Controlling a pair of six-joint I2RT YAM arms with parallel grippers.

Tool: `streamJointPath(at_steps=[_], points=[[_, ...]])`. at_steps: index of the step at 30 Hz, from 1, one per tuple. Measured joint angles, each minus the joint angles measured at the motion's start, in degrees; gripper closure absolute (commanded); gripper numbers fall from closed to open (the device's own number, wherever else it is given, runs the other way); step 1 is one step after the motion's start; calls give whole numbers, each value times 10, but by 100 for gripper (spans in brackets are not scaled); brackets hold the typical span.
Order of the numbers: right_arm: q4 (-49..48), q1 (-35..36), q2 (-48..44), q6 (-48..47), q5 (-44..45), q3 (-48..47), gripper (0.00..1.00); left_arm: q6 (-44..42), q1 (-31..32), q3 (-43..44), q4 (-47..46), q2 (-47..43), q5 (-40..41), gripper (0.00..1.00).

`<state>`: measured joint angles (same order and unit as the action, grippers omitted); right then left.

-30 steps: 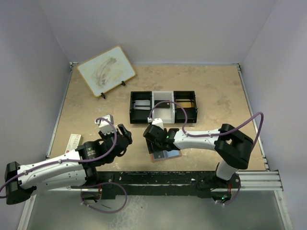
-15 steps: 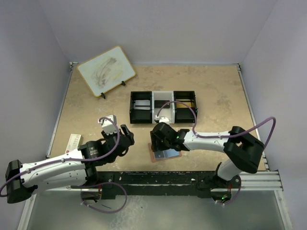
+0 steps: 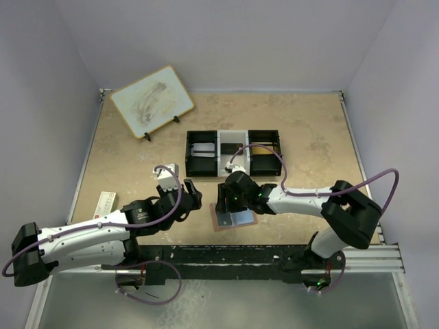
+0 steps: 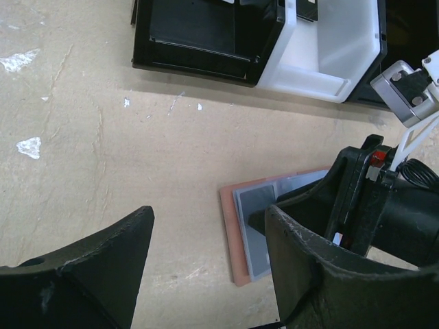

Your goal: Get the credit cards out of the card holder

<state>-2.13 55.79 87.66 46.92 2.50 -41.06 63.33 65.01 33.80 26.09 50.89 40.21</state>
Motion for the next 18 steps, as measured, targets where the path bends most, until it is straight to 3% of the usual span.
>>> streamJointPath(at_steps=[3, 5, 7, 11, 18], points=[[-7, 0, 5, 1, 0, -1, 42, -2, 0, -2, -5, 4, -5, 36], [-7, -1, 5, 1, 3, -2, 31, -2, 0, -4, -10, 5, -9, 36], [-4, 2, 7, 1, 5, -7, 28, -2, 0, -7, -12, 5, -10, 36], [32, 22, 26, -2, 39, -41, 28, -2, 0, -8, -12, 5, -10, 36], [112, 52, 69, 0, 107, -101, 41, -1, 0, -8, -12, 5, -10, 36]])
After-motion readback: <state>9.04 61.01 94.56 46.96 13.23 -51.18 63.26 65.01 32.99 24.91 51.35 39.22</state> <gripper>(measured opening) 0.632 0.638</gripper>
